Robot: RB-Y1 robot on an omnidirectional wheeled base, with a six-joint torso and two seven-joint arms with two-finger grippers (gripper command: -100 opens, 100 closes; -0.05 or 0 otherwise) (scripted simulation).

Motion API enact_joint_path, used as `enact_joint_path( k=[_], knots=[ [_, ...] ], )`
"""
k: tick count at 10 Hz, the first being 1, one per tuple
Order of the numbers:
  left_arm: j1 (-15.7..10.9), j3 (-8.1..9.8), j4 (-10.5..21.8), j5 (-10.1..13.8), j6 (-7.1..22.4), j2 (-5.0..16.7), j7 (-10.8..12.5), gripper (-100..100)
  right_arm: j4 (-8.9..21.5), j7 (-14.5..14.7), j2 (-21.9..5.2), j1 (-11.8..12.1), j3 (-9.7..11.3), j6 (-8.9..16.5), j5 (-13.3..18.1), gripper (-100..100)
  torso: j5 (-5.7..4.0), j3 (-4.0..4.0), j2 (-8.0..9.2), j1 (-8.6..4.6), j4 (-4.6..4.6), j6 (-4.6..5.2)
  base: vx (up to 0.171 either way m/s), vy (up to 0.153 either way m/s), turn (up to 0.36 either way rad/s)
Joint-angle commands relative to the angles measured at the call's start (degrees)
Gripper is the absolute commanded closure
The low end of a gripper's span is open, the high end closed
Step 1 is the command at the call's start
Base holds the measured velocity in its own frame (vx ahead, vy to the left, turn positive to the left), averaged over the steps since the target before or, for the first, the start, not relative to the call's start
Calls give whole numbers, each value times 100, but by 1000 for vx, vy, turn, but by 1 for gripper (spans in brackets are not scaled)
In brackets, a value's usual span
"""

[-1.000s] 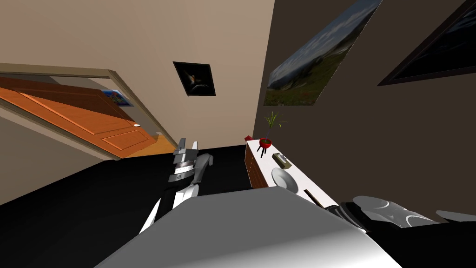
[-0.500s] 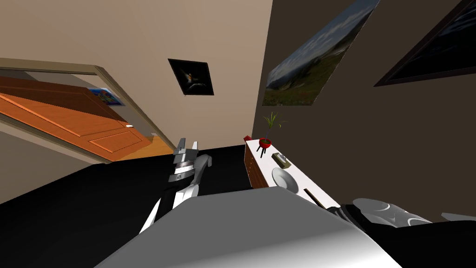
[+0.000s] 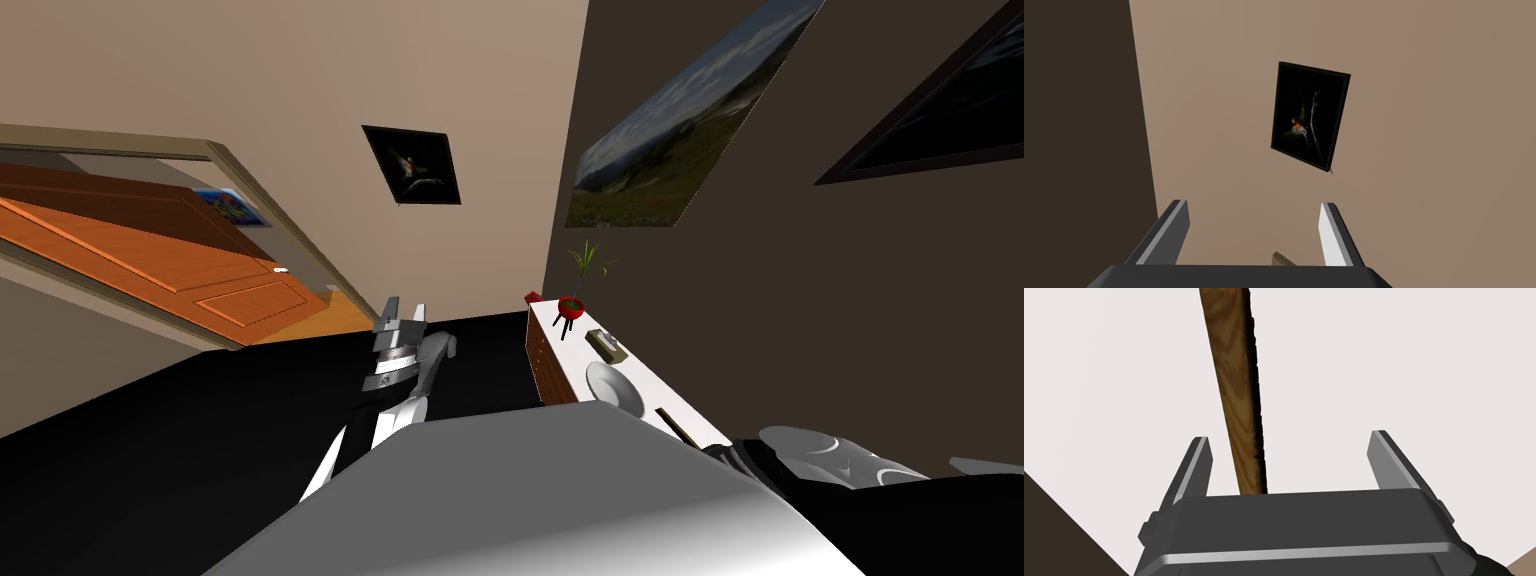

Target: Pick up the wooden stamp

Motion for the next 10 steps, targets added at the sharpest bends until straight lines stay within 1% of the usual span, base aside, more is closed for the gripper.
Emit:
enact_joint_path(
  k=[1,3,10],
  knots=[
    [0,0,0,0,0,0,0,0,-102,101,-14,32,46,102,-71,-100,0,0,0,0,0,0,12,12,-40],
    [1,0,0,0,0,0,0,0,-102,101,-14,32,46,102,-71,-100,3,-6,-11,16,-2,3,25,25,-83],
    [0,0,0,0,0,0,0,0,-102,101,-14,32,46,102,-71,-100,0,1,3,-2,1,-1,-5,-5,17]
  ],
)
